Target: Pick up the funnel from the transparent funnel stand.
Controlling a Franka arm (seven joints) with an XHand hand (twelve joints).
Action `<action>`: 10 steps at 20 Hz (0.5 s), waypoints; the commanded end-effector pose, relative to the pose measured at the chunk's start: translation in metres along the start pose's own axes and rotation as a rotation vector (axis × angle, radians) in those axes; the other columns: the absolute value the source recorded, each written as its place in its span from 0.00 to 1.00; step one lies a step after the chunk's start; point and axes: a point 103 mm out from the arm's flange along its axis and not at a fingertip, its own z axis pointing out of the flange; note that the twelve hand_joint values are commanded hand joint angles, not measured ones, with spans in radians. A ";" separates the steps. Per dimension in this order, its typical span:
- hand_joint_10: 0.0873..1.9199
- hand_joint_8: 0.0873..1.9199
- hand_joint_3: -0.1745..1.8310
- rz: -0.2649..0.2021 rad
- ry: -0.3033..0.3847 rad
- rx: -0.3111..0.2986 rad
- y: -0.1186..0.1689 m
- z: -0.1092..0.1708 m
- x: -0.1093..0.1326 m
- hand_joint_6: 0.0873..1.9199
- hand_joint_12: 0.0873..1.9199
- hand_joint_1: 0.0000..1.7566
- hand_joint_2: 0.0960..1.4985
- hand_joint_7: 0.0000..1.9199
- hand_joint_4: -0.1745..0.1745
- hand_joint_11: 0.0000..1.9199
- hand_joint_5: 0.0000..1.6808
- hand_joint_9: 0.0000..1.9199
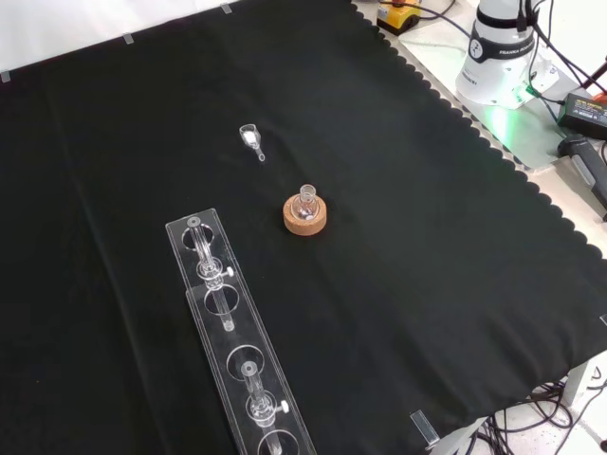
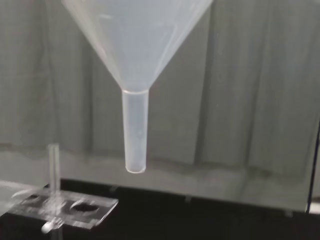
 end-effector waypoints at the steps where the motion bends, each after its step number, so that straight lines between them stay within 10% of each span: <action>1: 0.23 0.20 0.51 -0.012 0.097 0.078 -0.044 0.014 0.025 0.00 0.36 0.70 0.26 0.96 0.00 0.99 0.96 1.00; 10: 0.24 0.20 0.51 -0.021 0.072 0.120 -0.045 0.032 0.054 0.00 0.36 0.70 0.26 0.96 0.00 0.99 0.97 1.00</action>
